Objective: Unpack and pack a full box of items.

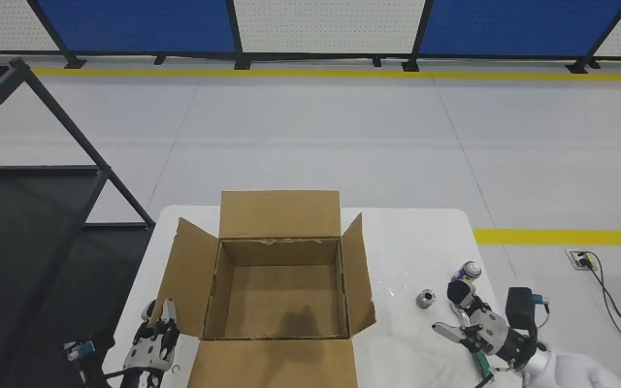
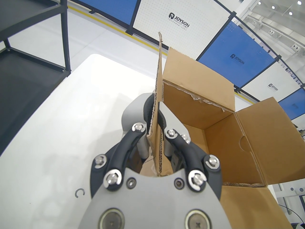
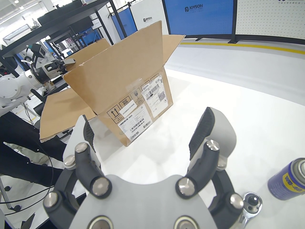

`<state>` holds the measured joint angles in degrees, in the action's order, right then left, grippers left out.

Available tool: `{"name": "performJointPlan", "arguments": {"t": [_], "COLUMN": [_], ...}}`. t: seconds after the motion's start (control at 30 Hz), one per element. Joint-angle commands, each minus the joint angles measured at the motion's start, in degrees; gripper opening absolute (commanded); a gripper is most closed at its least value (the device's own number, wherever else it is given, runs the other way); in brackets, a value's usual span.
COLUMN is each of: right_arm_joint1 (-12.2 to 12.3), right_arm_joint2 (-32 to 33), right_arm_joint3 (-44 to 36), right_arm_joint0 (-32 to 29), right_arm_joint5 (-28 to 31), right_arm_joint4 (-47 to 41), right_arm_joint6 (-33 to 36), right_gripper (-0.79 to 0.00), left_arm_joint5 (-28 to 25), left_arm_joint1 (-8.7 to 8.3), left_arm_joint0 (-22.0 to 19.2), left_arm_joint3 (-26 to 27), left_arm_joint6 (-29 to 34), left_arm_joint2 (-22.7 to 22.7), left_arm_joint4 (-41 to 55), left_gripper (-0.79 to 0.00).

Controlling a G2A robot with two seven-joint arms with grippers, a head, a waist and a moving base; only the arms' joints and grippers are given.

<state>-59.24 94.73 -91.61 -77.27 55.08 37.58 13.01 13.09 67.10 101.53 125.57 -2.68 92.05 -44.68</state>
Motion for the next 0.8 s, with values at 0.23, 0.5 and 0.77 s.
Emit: {"name": "performJointPlan", "arguments": {"t": [0.23, 0.5, 0.77], "right_arm_joint1": [0.30, 0.74, 1.54], "right_arm_joint2": [-0.05, 1.03, 7.28], "right_arm_joint3": [0.09, -0.10, -5.70], "right_arm_joint0": [-0.71, -1.39, -6.77], "right_arm_joint5": [0.16, 0.07, -5.69], "right_arm_joint4": [0.02, 0.77, 9.91], "right_arm_joint6": [-0.30, 0.17, 2.60], "right_gripper": [0.000, 0.000, 0.000], "left_arm_joint5": [-1.51, -2.18, -3.52], "left_arm_joint1": [0.33, 0.64, 1.05], "left_arm_joint0": [0.95, 1.74, 3.33], "left_arm_joint3": [0.50, 1.35, 4.08], "left_arm_joint6": [0.89, 1.50, 0.53], "left_arm_joint2": [1.72, 3.22, 5.70], "left_arm_joint4": [0.74, 1.30, 3.96], "left_gripper": [-0.754, 0.000, 0.000]}}
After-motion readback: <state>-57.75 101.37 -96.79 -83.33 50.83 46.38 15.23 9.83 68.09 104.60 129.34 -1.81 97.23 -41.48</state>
